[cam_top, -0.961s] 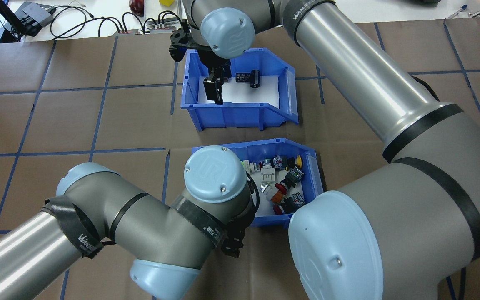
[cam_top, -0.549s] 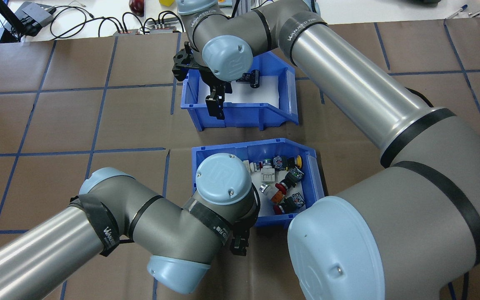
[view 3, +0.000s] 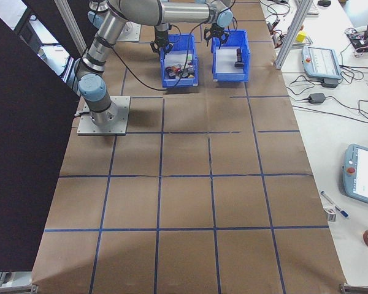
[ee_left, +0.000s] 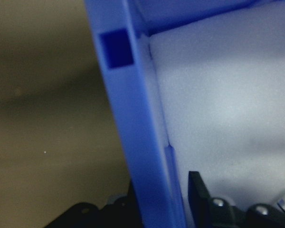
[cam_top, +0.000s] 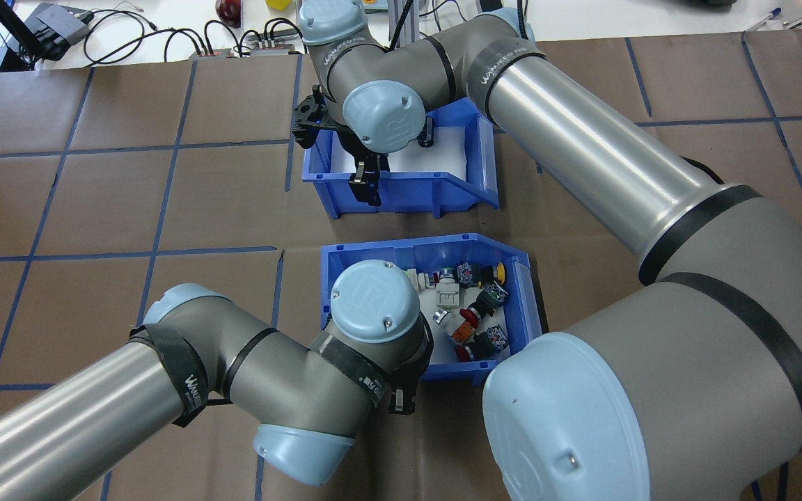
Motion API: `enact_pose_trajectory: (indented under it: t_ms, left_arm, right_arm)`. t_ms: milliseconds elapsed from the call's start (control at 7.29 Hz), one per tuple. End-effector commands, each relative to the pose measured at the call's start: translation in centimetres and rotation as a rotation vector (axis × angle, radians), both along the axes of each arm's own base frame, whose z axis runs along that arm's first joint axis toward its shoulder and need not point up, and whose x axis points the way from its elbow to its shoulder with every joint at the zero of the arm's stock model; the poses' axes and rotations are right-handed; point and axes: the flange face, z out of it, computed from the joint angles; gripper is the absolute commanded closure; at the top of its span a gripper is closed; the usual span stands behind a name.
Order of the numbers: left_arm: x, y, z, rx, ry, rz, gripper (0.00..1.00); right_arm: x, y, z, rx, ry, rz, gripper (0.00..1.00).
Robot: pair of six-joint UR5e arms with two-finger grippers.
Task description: Place button box in front
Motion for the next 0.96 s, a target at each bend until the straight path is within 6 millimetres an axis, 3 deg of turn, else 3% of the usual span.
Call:
enact_pose_trajectory:
  t_ms: [0, 137, 275, 412, 686, 824]
  left_arm:
    - [0.2, -0.1, 1.2, -0.023, 0.007, 0.002, 1.00]
    - [0.4, -0.6, 2.3, -0.048, 0.013, 0.010, 1.00]
    - [1.6, -2.1, 3.3, -0.095, -0.018, 0.032, 1.00]
    - [2.9, -3.4, 3.6, -0.100, -0.012, 0.063, 1.00]
    - [4.5, -4.5, 4.7, -0.120, 0.000, 0.079, 1.00]
    - [6.7, -6.5, 4.7, -0.113, 0.011, 0.110, 1.00]
  right_arm:
    - [0.2, -0.6, 0.7, -0.056, -0.021, 0.015, 0.96]
    - [0.2, -0.7, 1.3, -0.077, -0.024, 0.016, 0.97]
    - [-1.2, -1.8, 2.7, -0.124, 0.017, 0.010, 0.97]
    - [-3.0, -2.8, 5.7, -0.167, 0.015, 0.043, 0.97]
    - [-11.3, -6.1, 8.5, -0.170, 0.024, 0.082, 0.98]
    - [-15.3, -7.0, 9.1, -0.161, 0.049, 0.128, 0.98]
